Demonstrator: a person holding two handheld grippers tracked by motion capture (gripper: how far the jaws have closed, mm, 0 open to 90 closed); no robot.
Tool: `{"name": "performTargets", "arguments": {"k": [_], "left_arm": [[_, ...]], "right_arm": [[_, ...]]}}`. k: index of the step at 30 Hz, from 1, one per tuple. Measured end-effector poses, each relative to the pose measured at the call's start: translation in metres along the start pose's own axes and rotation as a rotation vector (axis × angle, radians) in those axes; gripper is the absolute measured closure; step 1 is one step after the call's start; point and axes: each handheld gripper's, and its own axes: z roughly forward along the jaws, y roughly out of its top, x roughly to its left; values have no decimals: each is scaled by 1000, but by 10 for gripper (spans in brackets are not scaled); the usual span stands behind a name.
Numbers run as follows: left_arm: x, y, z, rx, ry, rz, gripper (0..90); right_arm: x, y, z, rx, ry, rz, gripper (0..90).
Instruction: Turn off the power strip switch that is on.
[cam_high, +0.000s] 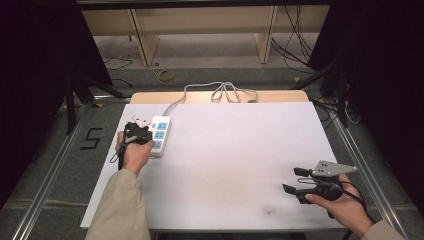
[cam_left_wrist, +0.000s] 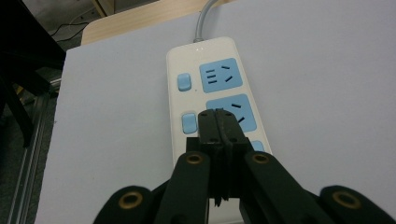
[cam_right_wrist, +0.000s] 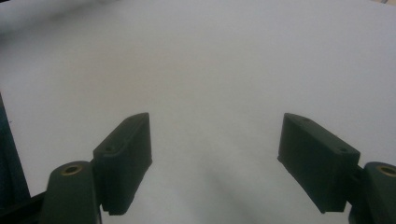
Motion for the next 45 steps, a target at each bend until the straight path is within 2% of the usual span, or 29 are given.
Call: {"name": "performTargets", "arguments": {"k": [7, 14, 19, 25, 29, 34, 45], "left_arm": [[3, 1, 8, -1, 4, -1, 899], [5, 5, 15, -4, 9, -30, 899], [3, 9, 23, 5, 6, -19, 899], [5, 12, 27, -12, 6, -37, 899], [6, 11, 32, -1, 5, -39, 900], [9, 9, 37, 7, 3, -64, 900], [10, 5, 52, 40, 13, -62, 899]], "right_arm": [[0, 0, 0, 3, 2, -1, 259], [0, 0, 0, 7, 3, -2, 258], [1, 0, 0, 7, 3, -2, 258], [1, 0, 0, 11, 3, -1, 258], [1, 0, 1, 15, 4, -2, 258], [1, 0, 1, 13, 4, 2, 258], [0, -1, 1, 9, 5, 3, 258]]}}
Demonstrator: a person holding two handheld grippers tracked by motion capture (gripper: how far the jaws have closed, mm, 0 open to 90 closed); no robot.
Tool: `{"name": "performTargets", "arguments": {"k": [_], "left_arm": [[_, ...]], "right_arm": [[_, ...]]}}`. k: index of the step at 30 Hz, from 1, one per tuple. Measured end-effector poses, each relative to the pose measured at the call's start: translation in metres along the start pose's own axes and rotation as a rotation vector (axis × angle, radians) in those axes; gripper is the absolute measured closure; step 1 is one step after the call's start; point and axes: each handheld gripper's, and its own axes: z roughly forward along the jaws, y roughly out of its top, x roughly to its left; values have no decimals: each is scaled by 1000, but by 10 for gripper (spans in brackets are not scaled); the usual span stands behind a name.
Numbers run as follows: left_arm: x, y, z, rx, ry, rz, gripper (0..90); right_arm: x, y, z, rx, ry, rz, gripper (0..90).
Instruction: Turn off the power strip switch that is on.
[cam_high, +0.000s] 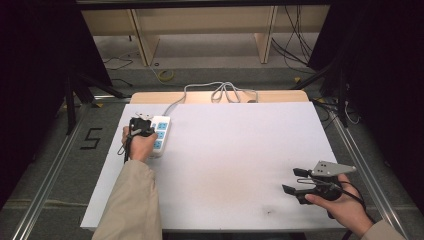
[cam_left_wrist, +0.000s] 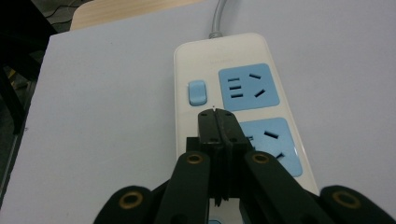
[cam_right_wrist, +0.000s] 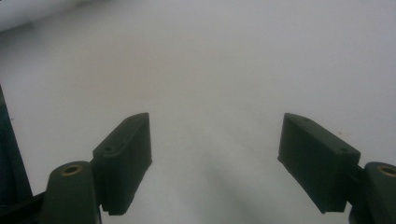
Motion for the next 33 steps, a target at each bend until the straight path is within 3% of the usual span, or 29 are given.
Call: {"name": "performTargets", "arguments": {"k": [24, 33], "left_arm": [[2, 0, 3, 3, -2, 2, 900], [-3, 5, 5, 35, 26, 29, 900]], "right_arm": [[1, 0, 1, 3, 9, -4, 260], [1, 0, 2, 8, 9, -1, 260]]}}
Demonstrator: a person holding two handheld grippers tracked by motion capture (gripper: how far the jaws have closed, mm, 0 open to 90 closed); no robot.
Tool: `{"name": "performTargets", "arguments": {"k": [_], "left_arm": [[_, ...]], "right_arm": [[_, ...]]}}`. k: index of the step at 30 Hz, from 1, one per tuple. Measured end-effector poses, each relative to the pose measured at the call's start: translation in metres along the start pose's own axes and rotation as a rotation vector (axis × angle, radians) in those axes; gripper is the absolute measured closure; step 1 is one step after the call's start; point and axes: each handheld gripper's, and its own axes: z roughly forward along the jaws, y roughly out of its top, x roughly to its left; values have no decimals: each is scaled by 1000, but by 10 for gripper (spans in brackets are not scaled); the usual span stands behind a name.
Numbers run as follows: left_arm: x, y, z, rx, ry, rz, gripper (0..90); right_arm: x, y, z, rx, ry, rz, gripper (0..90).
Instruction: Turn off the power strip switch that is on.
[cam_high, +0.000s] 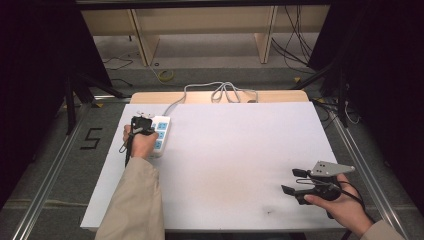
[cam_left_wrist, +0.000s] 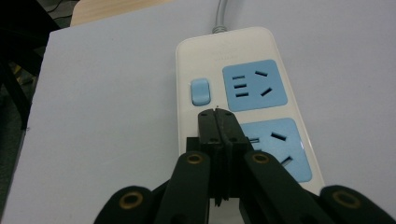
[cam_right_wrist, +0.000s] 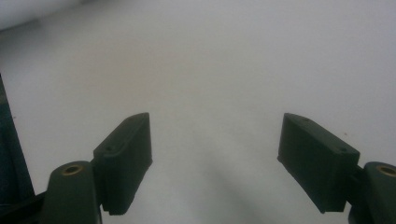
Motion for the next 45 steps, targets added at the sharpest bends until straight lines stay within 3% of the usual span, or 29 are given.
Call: {"name": "performTargets", "arguments": {"k": [4, 9, 12, 14, 18, 20, 31, 34, 40, 45], "left_arm": [[1, 1, 0, 11, -4, -18, 900], [1, 3, 0, 20, -7, -4, 900], [4, 3, 0, 23, -19, -31, 900], [7, 3, -1, 36, -3, -12, 900], [12, 4, -2, 53, -13, -14, 900], [14, 3, -2, 53, -27, -47, 900], [18, 9, -1, 93, -43, -6, 900], [16, 10, 0, 82, -64, -6, 900], [11, 15, 3, 105, -45, 43, 900], [11, 16, 4, 114, -43, 43, 900]], "right_arm": [[0, 0, 0, -1, 2, -1, 261], [0, 0, -1, 0, 1, -3, 263], [0, 0, -1, -7, 1, 0, 264], [0, 0, -1, -5, 2, 0, 264], [0, 0, -1, -8, 1, -3, 265], [0, 0, -1, -8, 1, -5, 265], [0, 0, -2, -7, 0, 5, 266], [0, 0, -2, -6, 1, 5, 266], [-1, 0, -3, -6, -2, 5, 266], [-1, 0, -3, -12, -3, 3, 267]]}}
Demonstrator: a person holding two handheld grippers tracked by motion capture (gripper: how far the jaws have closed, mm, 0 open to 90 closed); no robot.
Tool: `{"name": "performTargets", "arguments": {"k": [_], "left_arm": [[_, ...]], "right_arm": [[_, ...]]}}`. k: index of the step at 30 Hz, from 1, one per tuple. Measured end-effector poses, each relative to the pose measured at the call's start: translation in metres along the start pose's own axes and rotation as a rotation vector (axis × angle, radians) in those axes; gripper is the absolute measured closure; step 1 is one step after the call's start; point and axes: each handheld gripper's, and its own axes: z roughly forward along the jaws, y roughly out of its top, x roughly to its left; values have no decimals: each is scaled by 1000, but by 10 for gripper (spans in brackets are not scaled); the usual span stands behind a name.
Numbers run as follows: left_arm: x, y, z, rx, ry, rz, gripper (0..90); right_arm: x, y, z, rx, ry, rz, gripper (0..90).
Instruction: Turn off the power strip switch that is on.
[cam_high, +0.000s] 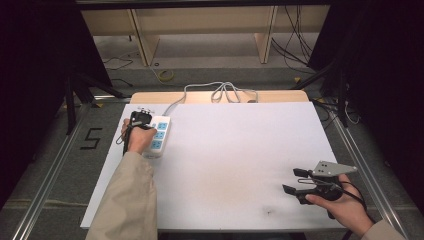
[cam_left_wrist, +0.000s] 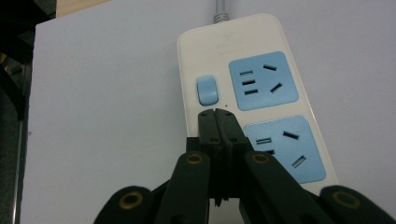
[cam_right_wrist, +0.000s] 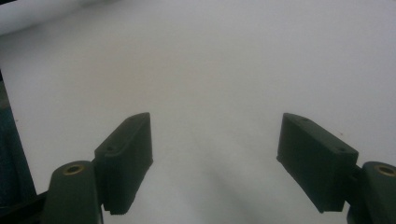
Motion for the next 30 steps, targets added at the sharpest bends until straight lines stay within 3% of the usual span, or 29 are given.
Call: {"name": "performTargets", "arguments": {"k": [5, 10, 17, 21, 24, 30], "left_arm": [[-1, 3, -1, 25, -17, 6, 900], [-4, 4, -1, 34, -3, 30, 900], [-2, 5, -3, 56, -3, 15, 900], [-3, 5, -3, 56, 2, 42, 900], [-3, 5, -3, 57, -5, 25, 900], [-5, 4, -4, 60, -4, 37, 900]], "right_arm": [[0, 0, 0, 0, 2, 2, 266], [0, 0, 0, 0, 3, 1, 267], [0, 0, 1, -2, 7, 6, 266], [0, 0, 1, 0, 6, 6, 266], [0, 0, 1, -1, 6, 7, 266], [0, 0, 0, 4, 5, -2, 266]]}}
